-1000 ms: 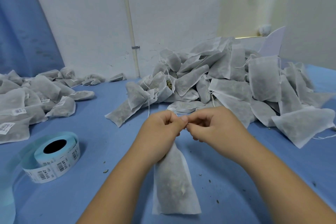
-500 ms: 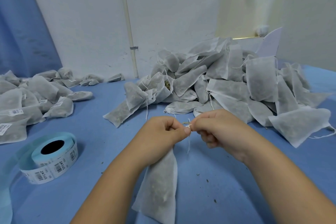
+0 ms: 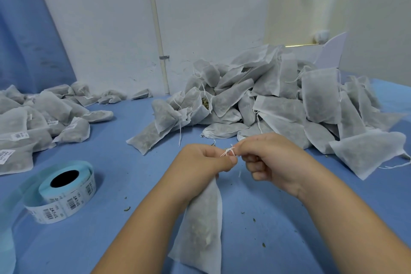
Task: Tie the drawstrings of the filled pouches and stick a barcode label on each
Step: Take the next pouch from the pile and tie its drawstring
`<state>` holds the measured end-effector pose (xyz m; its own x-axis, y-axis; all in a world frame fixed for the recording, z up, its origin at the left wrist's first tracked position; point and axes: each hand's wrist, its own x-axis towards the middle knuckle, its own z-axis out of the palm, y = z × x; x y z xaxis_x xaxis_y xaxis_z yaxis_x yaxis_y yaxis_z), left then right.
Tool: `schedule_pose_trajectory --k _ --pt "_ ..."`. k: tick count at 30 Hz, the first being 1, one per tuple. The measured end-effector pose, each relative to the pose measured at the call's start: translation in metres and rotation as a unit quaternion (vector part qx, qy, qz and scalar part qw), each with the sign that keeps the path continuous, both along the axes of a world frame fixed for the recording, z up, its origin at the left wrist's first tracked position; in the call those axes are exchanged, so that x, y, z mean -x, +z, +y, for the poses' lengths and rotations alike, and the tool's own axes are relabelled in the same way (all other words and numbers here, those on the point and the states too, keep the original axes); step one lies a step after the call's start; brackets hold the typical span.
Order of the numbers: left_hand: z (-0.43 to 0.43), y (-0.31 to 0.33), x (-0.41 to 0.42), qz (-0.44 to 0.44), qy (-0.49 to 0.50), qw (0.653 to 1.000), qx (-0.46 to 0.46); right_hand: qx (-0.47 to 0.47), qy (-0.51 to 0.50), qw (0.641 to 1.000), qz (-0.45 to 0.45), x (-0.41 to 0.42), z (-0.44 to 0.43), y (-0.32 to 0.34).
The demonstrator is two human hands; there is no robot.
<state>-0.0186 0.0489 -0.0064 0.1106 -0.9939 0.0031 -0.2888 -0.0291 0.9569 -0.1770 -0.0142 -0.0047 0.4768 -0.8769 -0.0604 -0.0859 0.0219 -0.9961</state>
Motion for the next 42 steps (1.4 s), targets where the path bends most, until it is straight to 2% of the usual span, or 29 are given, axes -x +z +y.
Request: schedule_pose_trajectory --k 5,10,15,19,23,30,37,40,42 --pt "-0.002 -0.003 0.003 0.069 0.006 0.997 -0.025 0.009 -0.003 1.0 -0.014 0.0 0.001 0.0" --pt "-0.003 -0.004 0.004 0.086 0.011 0.996 -0.021 0.041 -0.043 0.998 -0.011 -0.001 0.003 0.0" --pt "-0.003 -0.003 0.005 0.078 0.022 0.997 -0.009 0.159 -0.126 0.979 0.015 -0.001 0.007 0.005" --pt "-0.003 -0.004 0.003 0.064 0.031 0.997 -0.005 0.255 -0.114 0.96 0.007 0.0 0.015 0.01" --pt "-0.004 -0.005 0.002 0.039 0.043 0.998 0.016 0.293 -0.1 0.948 0.073 -0.001 0.015 0.008" --pt "-0.005 -0.006 0.006 -0.061 0.066 0.993 0.083 0.292 -0.078 0.945 0.127 0.002 0.013 0.007" --pt "-0.006 -0.013 0.01 -0.214 0.063 0.966 0.13 0.28 -0.066 0.941 0.181 0.002 0.011 0.004" --pt "-0.007 -0.015 0.009 -0.224 0.057 0.966 0.116 0.291 -0.065 0.931 0.208 0.002 0.01 0.002" --pt "-0.007 -0.014 0.008 -0.196 0.046 0.973 0.117 0.3 -0.07 0.928 0.21 0.002 0.01 0.002"
